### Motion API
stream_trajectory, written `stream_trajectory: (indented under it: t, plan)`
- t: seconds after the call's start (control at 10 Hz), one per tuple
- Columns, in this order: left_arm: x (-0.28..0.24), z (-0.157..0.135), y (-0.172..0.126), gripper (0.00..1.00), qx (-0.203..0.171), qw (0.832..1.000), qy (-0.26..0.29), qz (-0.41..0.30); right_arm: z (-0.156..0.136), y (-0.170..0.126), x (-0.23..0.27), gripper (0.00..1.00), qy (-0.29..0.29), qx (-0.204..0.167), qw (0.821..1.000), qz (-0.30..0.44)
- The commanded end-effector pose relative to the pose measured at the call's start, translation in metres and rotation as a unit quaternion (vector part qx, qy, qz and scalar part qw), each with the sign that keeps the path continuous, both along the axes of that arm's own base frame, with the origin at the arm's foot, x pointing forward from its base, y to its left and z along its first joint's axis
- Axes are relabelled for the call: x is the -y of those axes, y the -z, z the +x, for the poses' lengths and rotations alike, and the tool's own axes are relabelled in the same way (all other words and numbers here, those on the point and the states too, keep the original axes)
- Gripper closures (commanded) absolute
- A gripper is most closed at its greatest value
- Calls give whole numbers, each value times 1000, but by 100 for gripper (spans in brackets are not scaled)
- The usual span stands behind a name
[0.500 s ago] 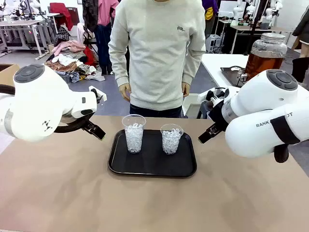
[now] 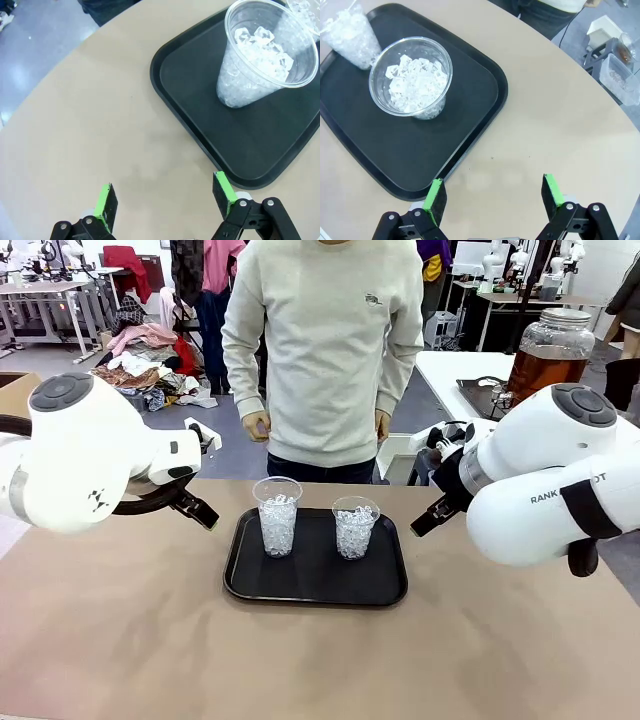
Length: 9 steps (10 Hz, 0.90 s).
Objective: Pour the drink into the iced cup.
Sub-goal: Pick up the iced cup indicated by the human and present it to them.
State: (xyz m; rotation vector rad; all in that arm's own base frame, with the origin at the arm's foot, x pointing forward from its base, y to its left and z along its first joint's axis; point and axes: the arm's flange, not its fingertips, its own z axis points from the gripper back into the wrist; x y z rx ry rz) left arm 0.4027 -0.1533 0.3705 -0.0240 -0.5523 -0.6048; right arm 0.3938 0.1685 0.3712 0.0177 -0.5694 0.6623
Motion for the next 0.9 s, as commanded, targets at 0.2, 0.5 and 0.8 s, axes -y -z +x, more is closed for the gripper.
stream_trajectory:
  t: [0.2, 0.5, 0.8]
  plan:
    - [-1, 0, 0, 0, 0, 1000, -1, 0, 0, 0, 0, 0, 1, 0, 1000, 1]
    - [-1, 0, 0, 0, 0, 1000, -1, 0, 0, 0, 0, 0, 1, 0, 1000, 1]
    - [-1, 0, 0, 0, 0, 1000, -1, 0, 0, 0, 0, 0, 1, 0, 1000, 1]
